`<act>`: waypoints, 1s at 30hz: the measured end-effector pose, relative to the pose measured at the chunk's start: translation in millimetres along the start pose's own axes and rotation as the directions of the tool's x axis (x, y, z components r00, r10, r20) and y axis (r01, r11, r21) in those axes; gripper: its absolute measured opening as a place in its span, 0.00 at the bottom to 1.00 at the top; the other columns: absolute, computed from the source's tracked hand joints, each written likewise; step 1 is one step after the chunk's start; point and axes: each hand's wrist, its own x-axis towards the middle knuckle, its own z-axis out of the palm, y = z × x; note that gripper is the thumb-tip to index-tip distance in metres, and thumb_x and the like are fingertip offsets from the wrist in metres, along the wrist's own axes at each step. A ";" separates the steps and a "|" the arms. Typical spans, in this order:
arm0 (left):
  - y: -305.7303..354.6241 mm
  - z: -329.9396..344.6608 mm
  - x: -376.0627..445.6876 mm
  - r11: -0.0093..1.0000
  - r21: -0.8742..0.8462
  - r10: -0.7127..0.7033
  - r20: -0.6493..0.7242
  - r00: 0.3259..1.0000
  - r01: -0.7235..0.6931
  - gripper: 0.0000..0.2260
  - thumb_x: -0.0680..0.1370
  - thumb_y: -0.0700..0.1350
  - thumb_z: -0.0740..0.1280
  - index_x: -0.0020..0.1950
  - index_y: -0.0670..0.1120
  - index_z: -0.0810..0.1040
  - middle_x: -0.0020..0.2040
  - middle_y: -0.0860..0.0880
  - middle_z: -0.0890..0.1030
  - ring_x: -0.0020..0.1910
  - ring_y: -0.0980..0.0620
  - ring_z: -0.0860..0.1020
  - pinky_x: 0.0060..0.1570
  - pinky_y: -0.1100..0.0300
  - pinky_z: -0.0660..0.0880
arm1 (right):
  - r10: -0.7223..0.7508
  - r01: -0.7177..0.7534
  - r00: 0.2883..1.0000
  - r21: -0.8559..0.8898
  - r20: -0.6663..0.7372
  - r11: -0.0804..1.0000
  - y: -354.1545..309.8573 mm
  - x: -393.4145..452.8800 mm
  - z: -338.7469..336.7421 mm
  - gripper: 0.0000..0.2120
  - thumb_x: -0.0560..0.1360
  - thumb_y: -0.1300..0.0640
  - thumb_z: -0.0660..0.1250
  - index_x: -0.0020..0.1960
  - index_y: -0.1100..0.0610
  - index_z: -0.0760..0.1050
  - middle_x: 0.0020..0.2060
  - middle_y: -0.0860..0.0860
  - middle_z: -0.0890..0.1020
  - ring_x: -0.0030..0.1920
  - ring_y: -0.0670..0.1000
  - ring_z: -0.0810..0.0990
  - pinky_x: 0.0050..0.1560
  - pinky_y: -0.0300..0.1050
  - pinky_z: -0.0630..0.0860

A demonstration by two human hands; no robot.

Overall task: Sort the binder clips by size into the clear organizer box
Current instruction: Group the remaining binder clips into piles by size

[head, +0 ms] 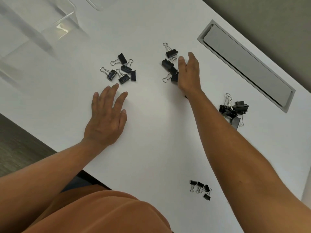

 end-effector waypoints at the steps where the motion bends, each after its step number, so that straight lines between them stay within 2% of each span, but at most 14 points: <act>1: 0.0 -0.2 0.2 1.000 -0.005 -0.004 0.001 1.000 0.004 0.23 0.86 0.44 0.55 0.81 0.40 0.65 0.83 0.36 0.61 0.81 0.34 0.61 0.78 0.32 0.56 | -0.022 0.022 1.000 0.021 0.019 1.000 -3.0 3.5 0.8 0.30 0.87 0.43 0.51 0.83 0.60 0.57 0.80 0.57 0.63 0.82 0.56 0.59 0.81 0.53 0.56; 4: 0.0 -1.2 1.3 0.999 -0.028 -0.022 0.010 1.000 0.023 0.23 0.85 0.45 0.55 0.81 0.41 0.65 0.83 0.37 0.61 0.81 0.34 0.61 0.78 0.33 0.56 | -0.077 0.072 0.996 0.093 0.050 0.993 -5.6 11.4 -1.1 0.29 0.86 0.42 0.51 0.81 0.57 0.59 0.78 0.55 0.68 0.77 0.54 0.67 0.78 0.52 0.63; 7: 0.2 -1.4 0.9 0.998 -0.048 -0.037 0.019 0.999 0.038 0.24 0.85 0.45 0.56 0.81 0.42 0.65 0.83 0.38 0.60 0.81 0.35 0.60 0.78 0.33 0.55 | -0.247 0.247 0.969 -0.031 0.011 0.969 -1.6 13.5 -1.7 0.31 0.84 0.41 0.56 0.81 0.55 0.60 0.79 0.56 0.65 0.79 0.55 0.64 0.79 0.56 0.62; 9: 0.6 -0.6 1.2 0.998 -0.053 -0.033 0.018 0.999 0.033 0.24 0.85 0.45 0.55 0.81 0.42 0.65 0.83 0.38 0.60 0.81 0.35 0.60 0.78 0.33 0.55 | -0.410 0.417 0.909 -0.228 0.078 0.880 2.2 17.1 0.8 0.33 0.81 0.38 0.60 0.82 0.50 0.61 0.81 0.57 0.61 0.80 0.59 0.60 0.80 0.56 0.59; 11: -0.2 -0.2 1.8 0.997 -0.064 -0.037 0.017 0.999 0.038 0.24 0.85 0.45 0.55 0.81 0.42 0.65 0.83 0.37 0.60 0.81 0.34 0.60 0.79 0.33 0.55 | -0.528 0.560 0.826 -0.406 0.197 0.723 4.1 25.2 5.9 0.33 0.79 0.35 0.62 0.80 0.48 0.65 0.80 0.57 0.62 0.77 0.62 0.63 0.76 0.61 0.64; 13: -0.3 0.9 1.0 0.999 -0.038 -0.033 0.006 0.999 0.033 0.24 0.85 0.44 0.55 0.81 0.41 0.65 0.83 0.36 0.61 0.81 0.33 0.61 0.78 0.33 0.56 | -0.547 0.595 0.796 -0.493 0.257 0.635 2.2 30.9 9.9 0.29 0.78 0.35 0.61 0.75 0.48 0.70 0.77 0.56 0.67 0.73 0.62 0.69 0.69 0.62 0.71; 16: -0.9 2.8 -0.2 1.000 -0.010 -0.022 0.000 1.000 0.022 0.23 0.85 0.44 0.55 0.81 0.40 0.66 0.82 0.35 0.62 0.81 0.33 0.61 0.77 0.32 0.57 | -0.579 0.595 0.787 -0.512 0.214 0.620 1.7 32.5 8.0 0.21 0.81 0.42 0.60 0.65 0.54 0.76 0.70 0.57 0.74 0.64 0.61 0.75 0.62 0.58 0.75; 18: -1.0 2.8 0.3 0.999 -0.023 -0.031 0.003 1.000 0.031 0.24 0.85 0.44 0.56 0.80 0.41 0.66 0.82 0.36 0.62 0.81 0.33 0.61 0.78 0.33 0.57 | -0.571 0.581 0.796 -0.515 0.199 0.630 4.8 35.2 3.6 0.21 0.82 0.42 0.58 0.64 0.55 0.78 0.67 0.57 0.76 0.60 0.62 0.76 0.58 0.58 0.76; 21: -0.5 2.4 0.9 0.998 -0.045 -0.037 -0.002 0.999 0.037 0.24 0.84 0.44 0.57 0.80 0.41 0.67 0.82 0.37 0.62 0.81 0.34 0.61 0.78 0.34 0.56 | -0.532 0.560 0.826 -0.381 0.186 0.736 -0.9 34.4 -6.4 0.22 0.84 0.39 0.58 0.71 0.50 0.75 0.67 0.53 0.75 0.64 0.58 0.75 0.66 0.55 0.73; 23: -0.5 2.8 0.7 0.998 -0.047 -0.037 -0.004 0.999 0.037 0.23 0.84 0.45 0.56 0.80 0.41 0.67 0.82 0.37 0.62 0.81 0.34 0.61 0.79 0.34 0.56 | -0.510 0.506 0.859 -0.222 0.045 0.834 -8.1 25.9 -19.5 0.21 0.85 0.41 0.59 0.73 0.49 0.74 0.67 0.48 0.75 0.69 0.53 0.73 0.72 0.51 0.69; 25: -1.2 3.7 0.6 0.998 -0.044 -0.041 -0.007 0.999 0.041 0.24 0.85 0.45 0.56 0.80 0.41 0.66 0.83 0.37 0.61 0.81 0.34 0.60 0.79 0.34 0.56 | -0.423 0.409 0.887 -0.107 -0.185 0.906 -6.9 7.0 -37.0 0.16 0.85 0.48 0.60 0.67 0.52 0.79 0.61 0.46 0.77 0.65 0.48 0.76 0.69 0.51 0.73; 27: -2.2 4.9 -0.6 0.998 -0.051 -0.042 -0.008 0.999 0.041 0.24 0.85 0.46 0.56 0.80 0.40 0.66 0.83 0.36 0.60 0.82 0.34 0.60 0.79 0.34 0.55 | -0.273 0.262 0.909 -0.079 -0.315 0.962 7.2 -26.4 -50.5 0.13 0.83 0.55 0.61 0.61 0.55 0.82 0.56 0.48 0.80 0.58 0.48 0.79 0.63 0.52 0.76; 28: -2.8 5.0 -0.9 0.997 -0.063 -0.045 -0.008 0.999 0.044 0.24 0.85 0.46 0.57 0.80 0.40 0.66 0.83 0.36 0.60 0.82 0.34 0.59 0.79 0.34 0.55 | -0.226 0.208 0.919 -0.090 -0.323 0.974 16.6 -46.2 -51.7 0.14 0.82 0.56 0.61 0.61 0.55 0.82 0.56 0.49 0.80 0.57 0.49 0.79 0.62 0.51 0.76; 30: -2.0 3.8 -0.5 0.995 -0.093 -0.048 -0.007 0.999 0.047 0.24 0.84 0.46 0.58 0.80 0.41 0.66 0.82 0.37 0.61 0.82 0.35 0.59 0.80 0.35 0.55 | -0.174 0.150 0.954 -0.115 -0.244 0.982 36.9 -81.2 -43.9 0.15 0.82 0.57 0.63 0.66 0.56 0.79 0.62 0.52 0.79 0.62 0.53 0.77 0.65 0.44 0.72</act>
